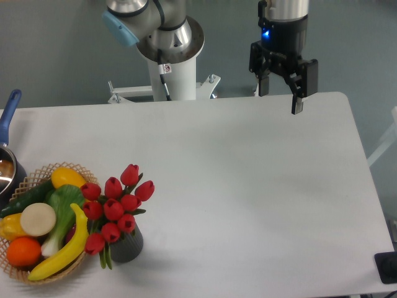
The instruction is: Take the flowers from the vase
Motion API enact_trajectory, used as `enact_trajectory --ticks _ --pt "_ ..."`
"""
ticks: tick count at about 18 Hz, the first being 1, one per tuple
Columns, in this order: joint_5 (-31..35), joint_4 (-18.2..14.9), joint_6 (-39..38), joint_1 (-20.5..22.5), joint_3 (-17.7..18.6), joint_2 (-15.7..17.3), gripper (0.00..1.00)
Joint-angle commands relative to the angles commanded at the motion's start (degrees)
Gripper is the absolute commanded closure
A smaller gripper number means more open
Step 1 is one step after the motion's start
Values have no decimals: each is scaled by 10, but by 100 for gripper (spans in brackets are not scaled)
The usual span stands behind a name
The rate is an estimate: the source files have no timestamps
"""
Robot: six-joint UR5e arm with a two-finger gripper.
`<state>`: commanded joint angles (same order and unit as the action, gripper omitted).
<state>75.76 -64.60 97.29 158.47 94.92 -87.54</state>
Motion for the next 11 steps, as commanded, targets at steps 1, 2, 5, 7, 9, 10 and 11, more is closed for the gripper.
enact_trajectory --ticks 1,2,5,7,9,10,11 --pt "2 1 2 -1 3 0 0" --pt "2 1 3 -2 4 0 0" --pt "0 1 -3 -4 4 0 0" --pt "0 1 -4 -4 4 0 0" --pt "-2 1 -9 -6 5 0 0" --pt "-2 1 -19 -6 10 1 0" --pt "-3 1 -34 -6 12 3 0"
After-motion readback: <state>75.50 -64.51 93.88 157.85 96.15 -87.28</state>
